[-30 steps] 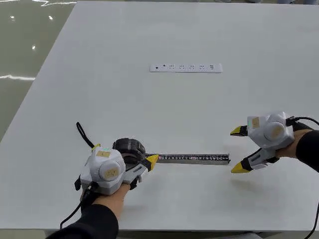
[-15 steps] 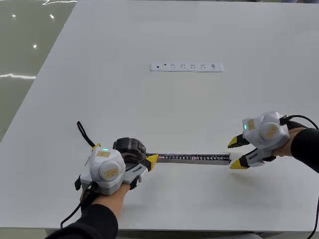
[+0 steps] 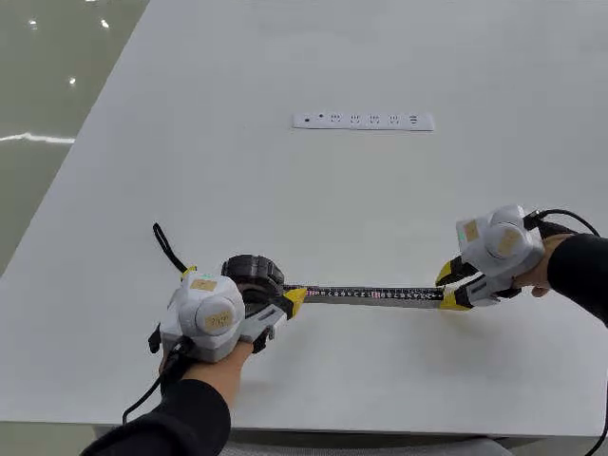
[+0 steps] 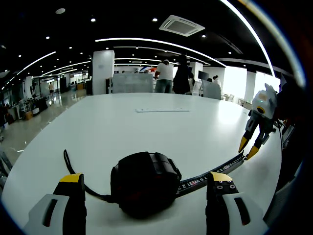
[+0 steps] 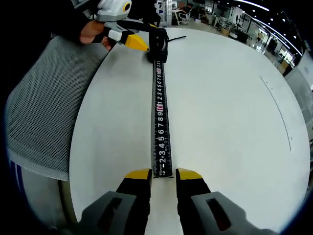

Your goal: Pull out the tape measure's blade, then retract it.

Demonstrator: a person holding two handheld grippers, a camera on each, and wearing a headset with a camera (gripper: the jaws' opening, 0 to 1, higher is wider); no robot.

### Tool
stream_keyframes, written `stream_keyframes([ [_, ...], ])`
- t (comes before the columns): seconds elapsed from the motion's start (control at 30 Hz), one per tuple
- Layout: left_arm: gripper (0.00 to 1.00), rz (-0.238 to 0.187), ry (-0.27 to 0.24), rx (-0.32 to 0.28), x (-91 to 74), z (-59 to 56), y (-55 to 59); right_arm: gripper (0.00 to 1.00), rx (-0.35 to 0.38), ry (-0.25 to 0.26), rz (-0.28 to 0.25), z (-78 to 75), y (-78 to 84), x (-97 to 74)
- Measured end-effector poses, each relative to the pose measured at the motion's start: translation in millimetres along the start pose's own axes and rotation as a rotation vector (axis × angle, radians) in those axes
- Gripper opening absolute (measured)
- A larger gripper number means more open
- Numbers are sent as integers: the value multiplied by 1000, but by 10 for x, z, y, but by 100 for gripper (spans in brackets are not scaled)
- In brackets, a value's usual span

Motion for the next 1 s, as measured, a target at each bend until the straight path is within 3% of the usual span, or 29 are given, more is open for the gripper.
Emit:
stream_keyframes([
  [0.4, 100, 8, -19, -27, 10, 66, 32, 12, 29, -5, 42, 23, 24, 54],
  [0.43, 100, 18, -28, -33, 27, 98, 56, 12, 52, 18, 59, 12, 33, 61],
  [0.47, 100, 25, -34, -41, 35, 114, 71, 11, 22, 29, 74, 12, 29, 65],
  [0.57, 98, 28, -46, -57, 60, 137, 73, 11, 29, 29, 105, -30, 34, 73],
  [0.8, 88, 37, -26, -80, 183, 58, 22, 11, 80, 46, 128, -47, 51, 79],
  [0.9, 77, 69, -10, -103, 210, 12, 53, 11, 76, 52, 130, -39, 61, 75],
  [1.0, 73, 90, -10, -121, 199, 0, 95, 11, 91, 55, 129, -43, 64, 81],
])
Point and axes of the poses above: the centre of the closed fingertips' face, and the gripper's own axes: x roughly forward along the fingers, z roughly to its left, y roughly out of its underside, the point moved 2 cm from there along -x, roughly backward along the fingers, and after that the axes turned 11 degrees about x, right-handed, at the moved point
